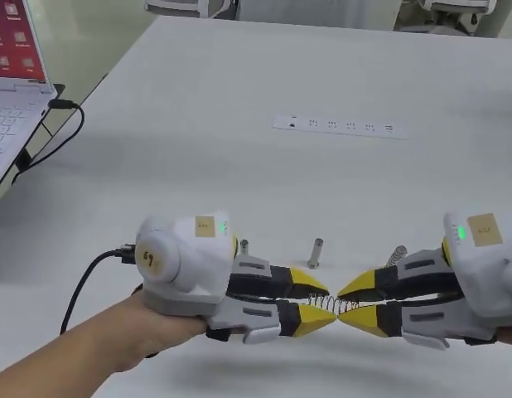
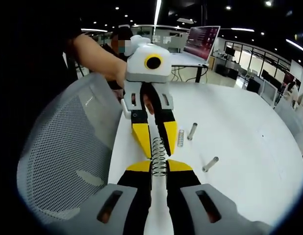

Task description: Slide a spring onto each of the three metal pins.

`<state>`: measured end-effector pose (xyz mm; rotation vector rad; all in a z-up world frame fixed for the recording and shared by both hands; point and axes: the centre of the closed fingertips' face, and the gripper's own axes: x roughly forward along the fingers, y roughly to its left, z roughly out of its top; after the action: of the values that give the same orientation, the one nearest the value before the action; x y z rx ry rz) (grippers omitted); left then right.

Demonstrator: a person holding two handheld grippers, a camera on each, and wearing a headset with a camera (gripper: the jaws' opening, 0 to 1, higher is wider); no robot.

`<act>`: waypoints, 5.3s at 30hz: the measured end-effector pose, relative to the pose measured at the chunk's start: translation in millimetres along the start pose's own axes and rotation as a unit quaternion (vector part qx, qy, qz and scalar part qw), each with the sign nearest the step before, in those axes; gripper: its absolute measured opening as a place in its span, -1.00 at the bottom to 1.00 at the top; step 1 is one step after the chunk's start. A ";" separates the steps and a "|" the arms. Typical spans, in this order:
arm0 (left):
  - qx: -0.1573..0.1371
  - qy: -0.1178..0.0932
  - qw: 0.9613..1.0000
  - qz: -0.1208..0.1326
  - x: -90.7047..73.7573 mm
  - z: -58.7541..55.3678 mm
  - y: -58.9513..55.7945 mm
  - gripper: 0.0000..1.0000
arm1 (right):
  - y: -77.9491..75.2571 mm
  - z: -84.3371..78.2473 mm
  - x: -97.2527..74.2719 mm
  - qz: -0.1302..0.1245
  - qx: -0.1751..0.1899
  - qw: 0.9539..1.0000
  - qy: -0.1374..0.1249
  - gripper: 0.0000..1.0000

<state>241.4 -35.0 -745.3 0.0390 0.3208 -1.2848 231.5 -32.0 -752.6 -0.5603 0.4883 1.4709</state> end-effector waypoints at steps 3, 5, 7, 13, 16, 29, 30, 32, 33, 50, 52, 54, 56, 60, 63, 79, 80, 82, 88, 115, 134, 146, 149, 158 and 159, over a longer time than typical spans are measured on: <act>0.002 0.002 1.000 -0.002 -0.3 -0.8 -1.1 -0.88 | 0.4 -1.6 0.7 0.002 -0.003 1.000 0.001 -0.84; 0.000 0.003 1.000 -0.003 -0.6 -1.4 -1.4 -0.89 | 0.6 -2.3 1.0 0.003 -0.002 1.000 0.000 -0.84; 0.005 0.004 1.000 -0.003 -0.9 -1.3 -2.2 -0.92 | 0.6 -2.4 0.7 0.004 -0.004 1.000 0.001 -0.84; 0.007 0.004 1.000 -0.004 -1.1 0.7 -3.8 -0.94 | -0.2 -2.5 -0.4 0.006 -0.006 1.000 0.000 -0.84; 0.012 0.007 1.000 -0.008 -1.2 1.2 -5.3 -0.95 | 0.3 -2.9 -0.1 0.008 -0.005 1.000 0.000 -0.84; 0.023 0.020 0.999 -0.014 -2.1 1.7 -8.8 -0.95 | 1.6 -4.6 1.2 0.005 0.003 1.000 -0.012 -0.81; 0.022 0.019 0.999 -0.014 -2.1 2.6 -8.3 -0.95 | 0.3 -5.0 0.2 0.003 0.004 1.000 -0.013 -0.81; 0.023 0.018 1.000 -0.011 -2.1 3.5 -7.3 -0.95 | -1.2 -7.6 -1.0 0.001 0.005 1.000 -0.010 -0.80; 0.022 0.018 1.000 -0.012 -2.3 3.5 -7.2 -0.96 | -1.6 -9.9 -1.6 0.000 0.003 1.000 -0.004 -0.81; 0.010 0.021 1.000 -0.016 -4.7 -1.5 -7.3 -0.95 | 1.7 -3.1 -6.3 0.000 -0.023 1.000 -0.002 -0.85; 0.013 0.026 0.999 -0.014 -4.6 -4.7 -6.4 -0.95 | 0.8 1.4 -8.6 0.000 -0.024 1.000 -0.008 -0.85; 0.011 0.026 1.000 -0.014 -5.2 -5.8 -6.0 -0.95 | 1.1 4.5 -8.9 0.003 -0.022 1.000 -0.012 -0.85; 0.014 0.028 0.999 -0.012 -5.8 -6.2 -5.1 -0.95 | 1.5 6.5 -8.8 0.003 -0.023 1.000 -0.014 -0.85; 0.018 0.034 0.999 -0.009 -6.6 -9.3 -4.3 -0.95 | 2.2 12.2 -8.0 0.000 -0.017 1.000 -0.021 -0.84; 0.021 0.038 0.999 -0.008 -7.4 -11.0 -5.1 -0.95 | 4.7 19.4 -8.7 0.002 -0.014 0.999 -0.034 -0.84; 0.033 0.045 0.998 -0.006 -3.1 -11.1 -6.4 -0.96 | 6.5 54.0 -2.3 -0.008 -0.008 0.995 -0.099 -0.84; 0.034 0.043 0.998 -0.006 -2.8 -10.0 -6.4 -0.96 | 6.5 56.3 -2.4 -0.010 -0.009 0.995 -0.102 -0.84; 0.033 0.040 0.999 -0.006 -1.8 -7.6 -6.5 -0.96 | 7.1 61.0 -2.0 -0.012 -0.013 0.994 -0.107 -0.84; 0.037 0.040 0.998 -0.008 -0.2 -5.7 -7.5 -0.96 | 9.0 64.5 0.3 -0.013 -0.028 0.994 -0.108 -0.84; 0.034 0.030 0.999 0.006 -6.6 0.1 -3.9 -0.94 | 4.9 64.9 0.5 -0.018 0.017 0.990 -0.142 -0.85; 0.019 0.023 0.998 0.054 -19.4 -1.1 12.5 -0.37 | -3.1 58.9 -0.6 -0.043 0.017 0.990 -0.131 -0.85; 0.019 0.028 0.994 0.104 -54.8 -11.0 31.3 -0.06 | -9.2 54.2 -0.4 -0.052 0.022 0.990 -0.128 -0.84; 0.011 0.024 0.993 0.115 -64.6 -10.9 35.9 -0.04 | -11.4 52.1 0.0 -0.054 0.023 0.990 -0.127 -0.84; 0.005 0.022 0.987 0.161 -92.6 -16.4 56.2 0.10 | -15.6 46.9 1.6 -0.062 0.025 0.990 -0.120 -0.84; 0.003 0.023 0.985 0.169 -96.4 -18.6 59.4 0.14 | -16.5 46.2 1.7 -0.063 0.027 0.990 -0.120 -0.84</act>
<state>270.1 76.1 -747.3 0.1238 0.3329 -0.9482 246.6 -2.1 -716.7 -0.3591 0.2970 1.3774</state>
